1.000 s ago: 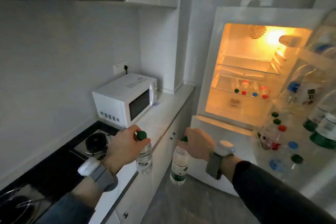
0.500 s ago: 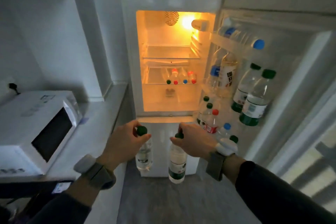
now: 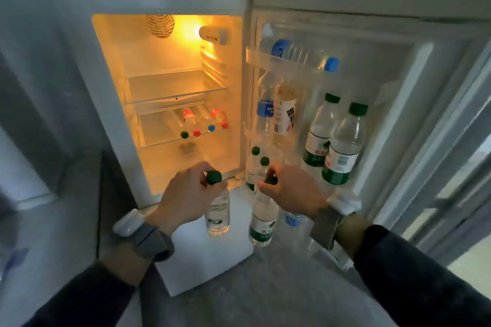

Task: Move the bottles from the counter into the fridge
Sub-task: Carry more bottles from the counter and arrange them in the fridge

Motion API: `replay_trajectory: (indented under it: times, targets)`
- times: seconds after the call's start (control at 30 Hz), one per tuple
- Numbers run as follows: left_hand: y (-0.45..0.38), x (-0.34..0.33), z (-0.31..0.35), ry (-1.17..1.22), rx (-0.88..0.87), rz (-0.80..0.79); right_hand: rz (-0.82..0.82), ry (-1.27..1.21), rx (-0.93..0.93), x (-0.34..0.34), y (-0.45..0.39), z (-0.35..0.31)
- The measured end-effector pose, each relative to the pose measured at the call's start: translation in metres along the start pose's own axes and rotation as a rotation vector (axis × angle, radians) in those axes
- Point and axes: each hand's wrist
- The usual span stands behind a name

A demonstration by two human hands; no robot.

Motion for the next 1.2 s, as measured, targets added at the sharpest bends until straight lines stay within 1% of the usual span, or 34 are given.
replay_trajectory:
  times: [0.13,0.3,0.37,0.53,0.63,0.8,0.9,1.03,1.2]
  targets:
    - [-0.025,0.003,-0.013,0.029,-0.03,-0.002,0.042,-0.028,-0.031,0.011,-0.014,-0.005]
    - [-0.055,0.003,-0.027,0.074,0.0,0.017,0.05,-0.009,-0.018,0.017,-0.039,-0.012]
    - [-0.065,0.001,-0.035,0.113,0.032,0.026,0.06,-0.017,-0.009,0.015,-0.053,-0.017]
    - [-0.084,0.011,-0.063,0.234,0.21,0.12,0.028,-0.06,0.048,0.01,-0.092,-0.038]
    - [-0.095,0.018,-0.081,0.379,0.304,0.243,0.046,-0.094,0.076,0.005,-0.117,-0.053]
    - [-0.106,0.021,-0.109,0.655,0.475,0.515,-0.008,-0.217,0.105,-0.004,-0.151,-0.078]
    - [-0.12,0.023,-0.13,0.7,0.522,0.712,-0.02,-0.239,0.126,-0.012,-0.176,-0.096]
    - [-0.147,0.012,-0.151,0.751,0.531,0.91,-0.017,-0.255,0.108,-0.018,-0.203,-0.113]
    - [-0.186,-0.005,-0.184,0.785,0.604,1.066,-0.032,-0.234,0.111,-0.025,-0.233,-0.13]
Point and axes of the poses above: each hand's wrist, its own y-axis away from the middle knuckle, its own x-axis out of the back of the hand, z = x × y, and after that the axes turned 10 degrees about -x, right-handed
